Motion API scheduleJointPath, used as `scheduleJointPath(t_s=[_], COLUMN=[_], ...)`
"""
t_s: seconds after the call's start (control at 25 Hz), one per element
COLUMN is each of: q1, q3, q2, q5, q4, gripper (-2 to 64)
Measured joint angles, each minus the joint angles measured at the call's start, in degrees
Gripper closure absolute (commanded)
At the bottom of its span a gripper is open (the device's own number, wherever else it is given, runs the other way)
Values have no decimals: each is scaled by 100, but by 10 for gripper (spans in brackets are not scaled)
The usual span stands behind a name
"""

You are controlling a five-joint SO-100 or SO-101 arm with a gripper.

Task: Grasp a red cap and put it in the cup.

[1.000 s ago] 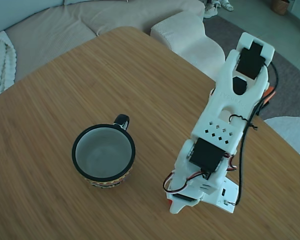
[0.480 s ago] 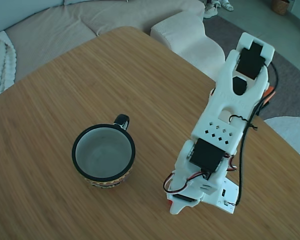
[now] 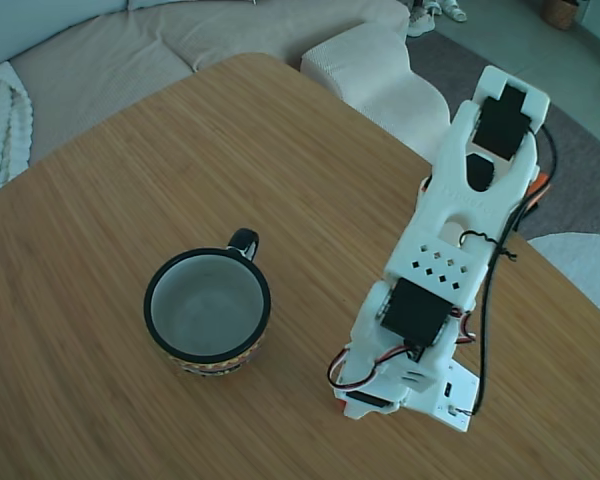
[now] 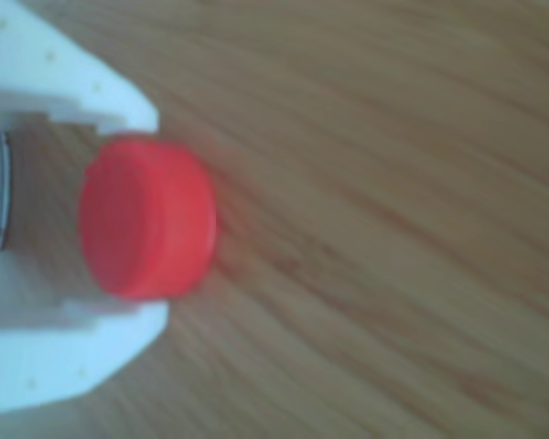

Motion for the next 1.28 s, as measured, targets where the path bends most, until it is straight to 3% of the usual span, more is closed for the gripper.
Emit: scheduleJointPath(t_s=[0.48,1.28], q1=[114,580], q3=[-35,-2127], q2=[0,193], q5=[114,176], q4=[88,2030], gripper=[478,477])
